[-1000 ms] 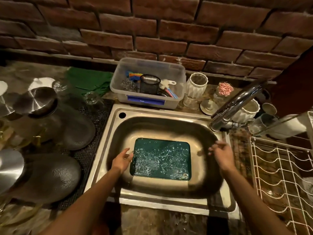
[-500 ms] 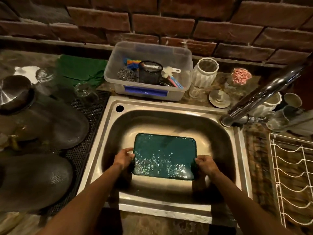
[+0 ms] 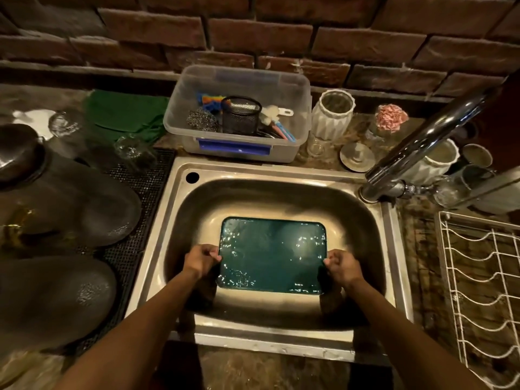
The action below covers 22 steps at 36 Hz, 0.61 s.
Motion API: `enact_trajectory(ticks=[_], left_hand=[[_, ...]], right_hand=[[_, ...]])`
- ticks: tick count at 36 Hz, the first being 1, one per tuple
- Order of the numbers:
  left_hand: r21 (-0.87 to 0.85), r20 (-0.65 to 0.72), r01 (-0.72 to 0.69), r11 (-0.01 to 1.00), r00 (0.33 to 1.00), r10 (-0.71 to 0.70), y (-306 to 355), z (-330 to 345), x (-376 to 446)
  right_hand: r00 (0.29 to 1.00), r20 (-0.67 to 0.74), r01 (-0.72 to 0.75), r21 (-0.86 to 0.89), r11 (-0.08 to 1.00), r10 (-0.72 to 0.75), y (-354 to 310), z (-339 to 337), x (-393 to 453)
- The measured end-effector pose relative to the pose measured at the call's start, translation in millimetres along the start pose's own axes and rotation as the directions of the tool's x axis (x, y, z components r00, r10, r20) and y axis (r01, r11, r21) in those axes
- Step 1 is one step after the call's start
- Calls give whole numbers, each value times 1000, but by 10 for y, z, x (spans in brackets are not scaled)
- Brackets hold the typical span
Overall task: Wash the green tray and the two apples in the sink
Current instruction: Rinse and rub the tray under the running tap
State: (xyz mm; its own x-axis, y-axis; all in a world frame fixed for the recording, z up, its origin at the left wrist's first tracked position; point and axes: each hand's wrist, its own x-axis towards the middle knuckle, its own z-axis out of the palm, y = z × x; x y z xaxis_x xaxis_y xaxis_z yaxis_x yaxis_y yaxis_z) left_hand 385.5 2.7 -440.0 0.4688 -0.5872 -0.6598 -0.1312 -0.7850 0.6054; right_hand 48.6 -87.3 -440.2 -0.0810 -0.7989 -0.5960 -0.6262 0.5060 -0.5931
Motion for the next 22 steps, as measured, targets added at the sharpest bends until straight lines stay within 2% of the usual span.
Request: enact_trajectory(ticks=[8, 12, 17, 22], left_hand=[[-131, 20, -35, 991, 999, 38, 32, -58, -129], [-326, 5, -36, 945, 999, 40, 130, -82, -248], [-384, 14, -146, 912, 986, 164, 255, -191, -396], [-413, -21, -198, 889, 978, 208, 343, -285, -487]], right_hand=[[992, -38, 119, 8, 993, -119, -121, -132, -73], [977, -57, 204, -38, 978, -206, -186, -259, -118], [947, -54, 311, -93, 946, -317, -326, -395, -253], [912, -70, 401, -46, 915, -403, -439, -470, -416]])
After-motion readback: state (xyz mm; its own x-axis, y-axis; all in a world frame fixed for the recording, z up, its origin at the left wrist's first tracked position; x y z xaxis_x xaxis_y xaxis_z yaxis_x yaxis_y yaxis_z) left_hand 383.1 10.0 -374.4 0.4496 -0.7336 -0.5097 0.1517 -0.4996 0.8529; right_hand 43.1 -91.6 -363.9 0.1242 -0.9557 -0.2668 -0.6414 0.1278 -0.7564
